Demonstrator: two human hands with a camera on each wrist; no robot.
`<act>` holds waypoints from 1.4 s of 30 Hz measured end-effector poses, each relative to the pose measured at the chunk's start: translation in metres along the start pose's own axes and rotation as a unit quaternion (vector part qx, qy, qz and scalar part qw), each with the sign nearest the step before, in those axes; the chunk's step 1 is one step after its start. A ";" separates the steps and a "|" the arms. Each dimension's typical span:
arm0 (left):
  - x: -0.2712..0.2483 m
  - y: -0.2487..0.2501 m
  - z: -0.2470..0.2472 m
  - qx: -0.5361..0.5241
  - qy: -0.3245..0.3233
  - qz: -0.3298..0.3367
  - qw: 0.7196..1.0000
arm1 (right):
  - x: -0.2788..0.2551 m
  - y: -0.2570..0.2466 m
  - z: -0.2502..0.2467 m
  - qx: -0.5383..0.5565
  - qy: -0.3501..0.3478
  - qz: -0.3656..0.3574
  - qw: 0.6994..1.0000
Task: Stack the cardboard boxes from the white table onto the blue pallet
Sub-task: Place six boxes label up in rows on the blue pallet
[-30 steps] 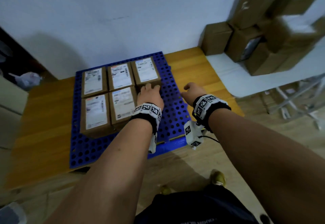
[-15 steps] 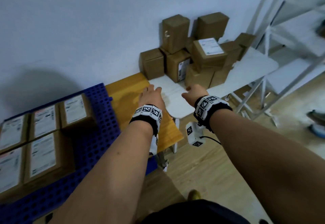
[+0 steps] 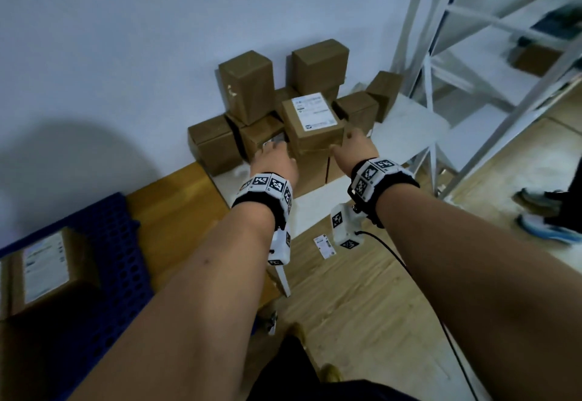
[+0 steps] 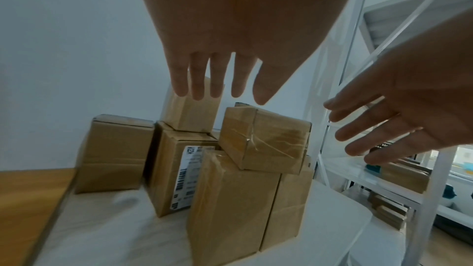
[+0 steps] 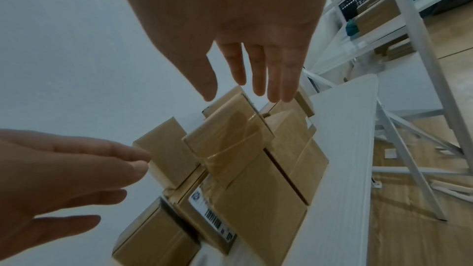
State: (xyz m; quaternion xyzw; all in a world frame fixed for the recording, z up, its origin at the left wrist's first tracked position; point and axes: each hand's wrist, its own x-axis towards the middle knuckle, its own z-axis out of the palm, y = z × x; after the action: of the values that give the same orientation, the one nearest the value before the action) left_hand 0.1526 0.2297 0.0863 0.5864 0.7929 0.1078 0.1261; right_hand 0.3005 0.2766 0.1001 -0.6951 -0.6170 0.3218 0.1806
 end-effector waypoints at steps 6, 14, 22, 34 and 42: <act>0.055 0.021 0.007 -0.027 -0.026 -0.032 0.999 | 0.045 -0.007 -0.006 0.042 0.002 0.035 0.998; 0.089 0.026 0.014 -0.040 -0.079 -0.091 0.992 | 0.072 -0.017 0.007 0.017 -0.042 0.034 0.998; 0.077 0.024 0.010 -0.086 -0.064 -0.096 0.990 | 0.069 -0.016 0.007 0.058 -0.043 0.051 0.996; -0.016 -0.024 -0.002 -0.183 0.020 -0.117 0.976 | -0.008 -0.021 0.019 0.049 -0.114 -0.022 0.992; -0.107 -0.078 0.005 -0.183 0.037 -0.163 0.969 | -0.079 -0.019 0.061 -0.003 -0.204 -0.065 0.977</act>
State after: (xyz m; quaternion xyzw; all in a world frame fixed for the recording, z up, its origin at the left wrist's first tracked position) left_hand 0.1137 0.1049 0.0647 0.4120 0.8484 0.2512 0.2177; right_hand 0.2430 0.1942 0.0860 -0.5734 -0.6858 0.4429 0.0694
